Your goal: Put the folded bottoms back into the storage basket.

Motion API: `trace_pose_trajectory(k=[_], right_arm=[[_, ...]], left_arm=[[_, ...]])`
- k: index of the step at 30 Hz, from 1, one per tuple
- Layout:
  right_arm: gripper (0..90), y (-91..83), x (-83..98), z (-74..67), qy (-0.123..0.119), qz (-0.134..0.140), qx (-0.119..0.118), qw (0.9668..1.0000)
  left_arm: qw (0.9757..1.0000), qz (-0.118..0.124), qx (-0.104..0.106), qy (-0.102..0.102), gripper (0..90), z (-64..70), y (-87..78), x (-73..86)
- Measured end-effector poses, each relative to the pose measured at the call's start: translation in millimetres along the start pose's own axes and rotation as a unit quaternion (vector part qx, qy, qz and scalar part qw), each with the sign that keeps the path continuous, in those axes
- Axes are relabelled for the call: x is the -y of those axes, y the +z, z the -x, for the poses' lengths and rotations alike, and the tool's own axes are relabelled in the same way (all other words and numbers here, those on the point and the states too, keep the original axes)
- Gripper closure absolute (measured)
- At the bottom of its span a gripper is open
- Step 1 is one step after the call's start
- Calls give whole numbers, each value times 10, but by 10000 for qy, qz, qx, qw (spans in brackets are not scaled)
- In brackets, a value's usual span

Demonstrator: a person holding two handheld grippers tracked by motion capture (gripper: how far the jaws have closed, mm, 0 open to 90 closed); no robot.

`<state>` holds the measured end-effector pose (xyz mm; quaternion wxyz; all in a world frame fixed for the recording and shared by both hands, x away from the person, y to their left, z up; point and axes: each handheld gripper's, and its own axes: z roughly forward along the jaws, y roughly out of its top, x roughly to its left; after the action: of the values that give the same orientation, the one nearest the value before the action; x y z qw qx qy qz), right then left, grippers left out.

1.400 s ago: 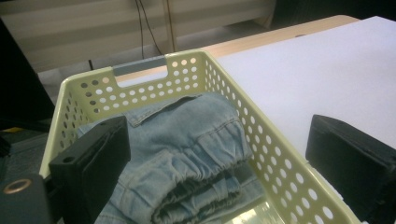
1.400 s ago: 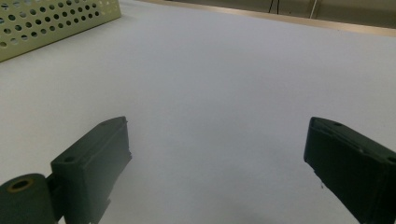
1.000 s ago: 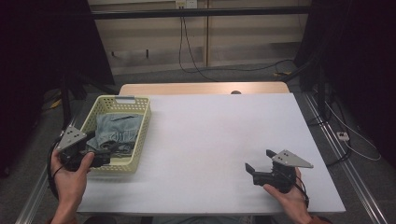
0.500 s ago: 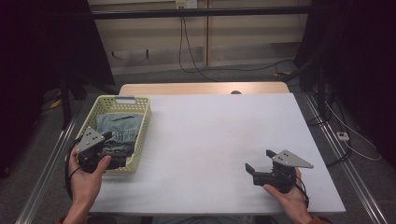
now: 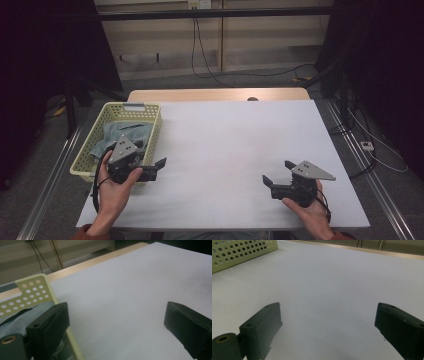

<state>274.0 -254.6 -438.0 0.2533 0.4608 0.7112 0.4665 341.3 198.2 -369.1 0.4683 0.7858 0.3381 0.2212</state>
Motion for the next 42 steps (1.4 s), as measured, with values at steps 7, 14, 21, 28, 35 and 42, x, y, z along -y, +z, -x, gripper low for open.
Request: trace_pose_trajectory(k=[7,14,21,28,35,42], right_arm=[[69,4,0,3,1,-1,-2,10000],[69,4,0,2,-6,2,-6,10000],[70,4,1,2,-6,1,-12,10000],[70,-1,0,4,4,9,-17,10000],[71,-15,-2,10,15,63,-21,10000],[71,-17,-2,19,54,73,-31,10000]], left_arm=[[9997,-106,172,120,64,136,171,8],[9988,-253,351,246,64,269,329,35],[9978,-311,552,205,63,386,440,98],[9970,-326,692,100,61,442,508,226],[9977,-189,653,-15,61,462,494,357],[9981,-215,581,51,57,451,475,405]])
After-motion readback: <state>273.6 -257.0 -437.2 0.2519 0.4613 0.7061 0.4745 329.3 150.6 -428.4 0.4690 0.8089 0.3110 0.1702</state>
